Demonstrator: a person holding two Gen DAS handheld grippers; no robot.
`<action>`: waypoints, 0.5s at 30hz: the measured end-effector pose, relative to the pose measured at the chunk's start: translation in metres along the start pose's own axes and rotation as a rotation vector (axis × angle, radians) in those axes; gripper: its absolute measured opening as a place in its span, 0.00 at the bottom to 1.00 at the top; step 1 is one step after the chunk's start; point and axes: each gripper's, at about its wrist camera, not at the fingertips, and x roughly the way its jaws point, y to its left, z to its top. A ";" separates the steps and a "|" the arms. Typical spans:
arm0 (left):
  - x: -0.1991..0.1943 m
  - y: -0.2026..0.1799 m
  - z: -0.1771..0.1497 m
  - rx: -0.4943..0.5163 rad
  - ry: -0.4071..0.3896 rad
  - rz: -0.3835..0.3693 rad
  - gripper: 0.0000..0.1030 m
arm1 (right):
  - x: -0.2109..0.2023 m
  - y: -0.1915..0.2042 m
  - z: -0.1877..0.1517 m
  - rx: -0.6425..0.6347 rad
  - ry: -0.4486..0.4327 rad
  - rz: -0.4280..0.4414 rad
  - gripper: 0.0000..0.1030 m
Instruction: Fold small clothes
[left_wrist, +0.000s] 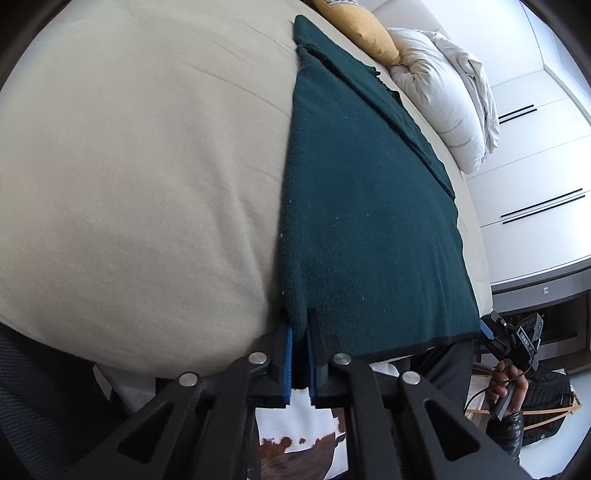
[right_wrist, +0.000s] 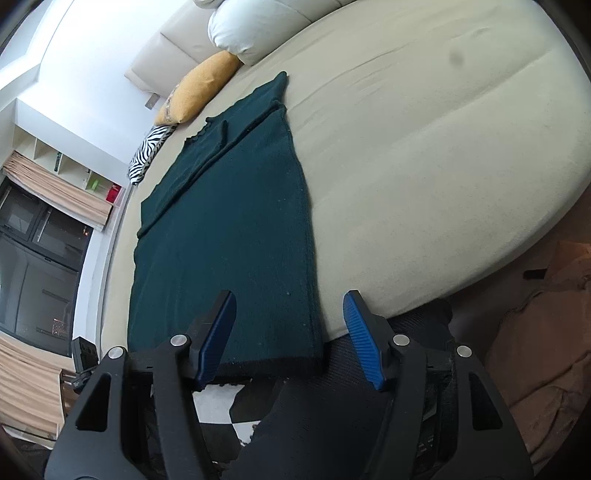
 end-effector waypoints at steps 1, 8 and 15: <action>0.000 -0.002 0.001 0.003 -0.002 0.000 0.07 | 0.000 -0.001 0.000 0.003 0.009 -0.003 0.57; -0.002 -0.004 0.001 0.017 -0.018 -0.009 0.07 | 0.009 -0.002 -0.001 -0.011 0.082 -0.047 0.57; -0.007 -0.007 -0.001 0.048 -0.035 -0.021 0.07 | 0.015 0.009 0.001 -0.078 0.149 -0.100 0.32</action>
